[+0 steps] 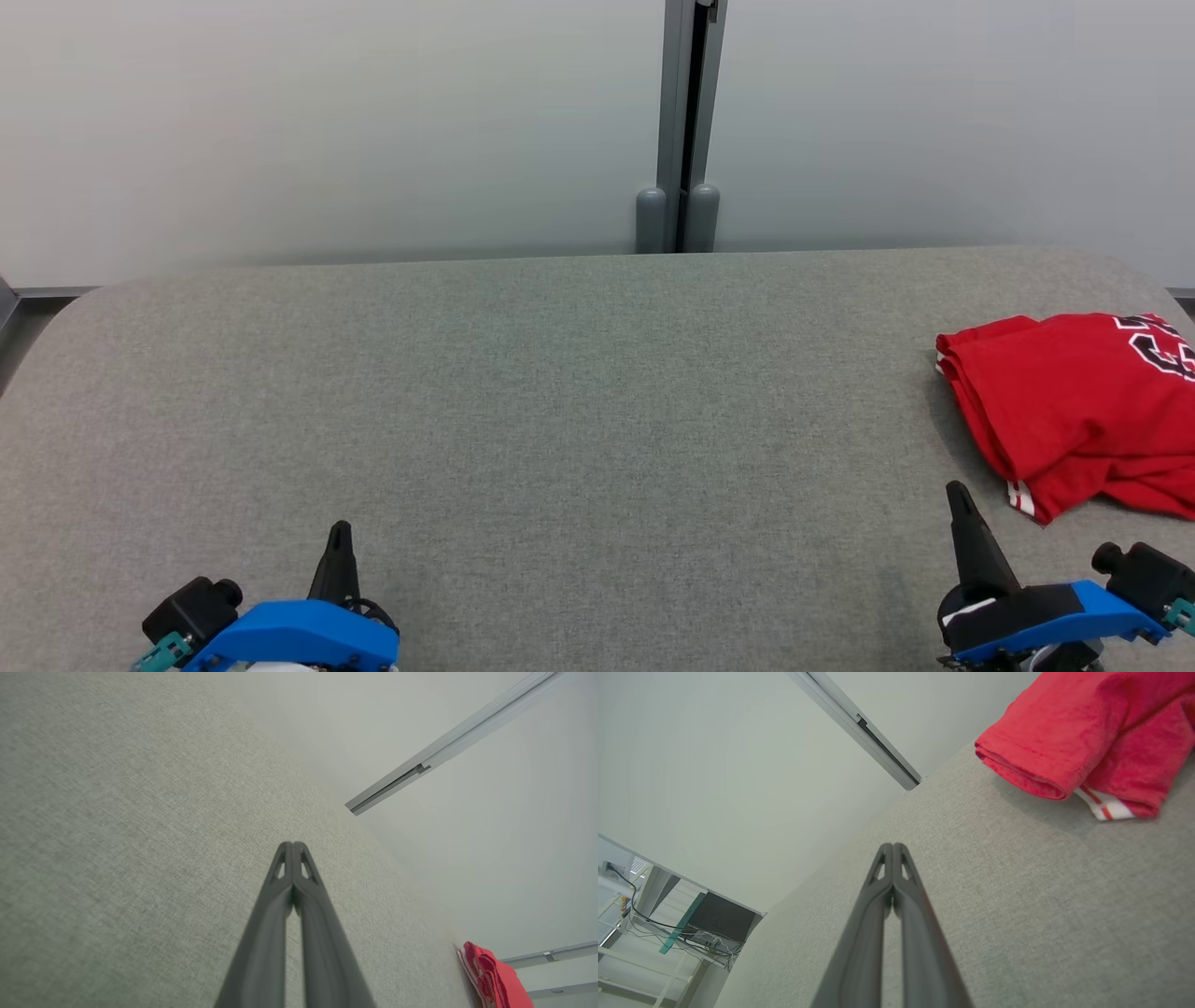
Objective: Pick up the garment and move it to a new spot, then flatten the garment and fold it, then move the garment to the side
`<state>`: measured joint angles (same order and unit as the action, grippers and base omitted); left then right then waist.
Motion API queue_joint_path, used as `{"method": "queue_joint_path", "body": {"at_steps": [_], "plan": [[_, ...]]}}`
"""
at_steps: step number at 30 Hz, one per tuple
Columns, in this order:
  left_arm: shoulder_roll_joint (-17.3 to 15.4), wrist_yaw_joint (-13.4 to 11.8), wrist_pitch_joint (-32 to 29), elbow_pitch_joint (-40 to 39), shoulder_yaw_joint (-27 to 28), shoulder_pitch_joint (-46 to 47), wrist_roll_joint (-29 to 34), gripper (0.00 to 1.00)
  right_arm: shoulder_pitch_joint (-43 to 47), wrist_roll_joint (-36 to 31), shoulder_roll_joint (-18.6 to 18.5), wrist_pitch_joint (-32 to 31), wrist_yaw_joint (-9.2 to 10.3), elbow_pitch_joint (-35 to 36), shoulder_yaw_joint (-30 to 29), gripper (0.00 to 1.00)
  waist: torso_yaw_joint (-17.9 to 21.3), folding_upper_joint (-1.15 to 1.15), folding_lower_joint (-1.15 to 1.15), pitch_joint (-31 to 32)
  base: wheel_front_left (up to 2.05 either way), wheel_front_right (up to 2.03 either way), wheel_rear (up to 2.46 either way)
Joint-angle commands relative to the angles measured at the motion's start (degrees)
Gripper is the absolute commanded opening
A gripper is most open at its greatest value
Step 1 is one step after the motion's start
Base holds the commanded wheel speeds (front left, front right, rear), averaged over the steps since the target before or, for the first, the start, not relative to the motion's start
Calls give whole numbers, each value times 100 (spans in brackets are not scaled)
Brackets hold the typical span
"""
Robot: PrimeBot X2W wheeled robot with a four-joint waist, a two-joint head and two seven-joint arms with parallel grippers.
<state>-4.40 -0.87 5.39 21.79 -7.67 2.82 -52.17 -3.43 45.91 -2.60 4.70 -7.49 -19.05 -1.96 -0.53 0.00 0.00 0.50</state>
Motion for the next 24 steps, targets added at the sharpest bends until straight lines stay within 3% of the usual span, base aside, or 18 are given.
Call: {"method": "queue_joint_path", "body": {"at_steps": [1,24], "plan": [[5,59,-42,-116,106,199,-165,0,-170,204,-26,-39,-1,114,-31,0,1,0,0,-1,0,0,0],[53,334,-445,-352,568,266,-1498,0,-222,1740,-31,-418,-1,260,-181,0,15,0,0,-19,0,0,0]]}}
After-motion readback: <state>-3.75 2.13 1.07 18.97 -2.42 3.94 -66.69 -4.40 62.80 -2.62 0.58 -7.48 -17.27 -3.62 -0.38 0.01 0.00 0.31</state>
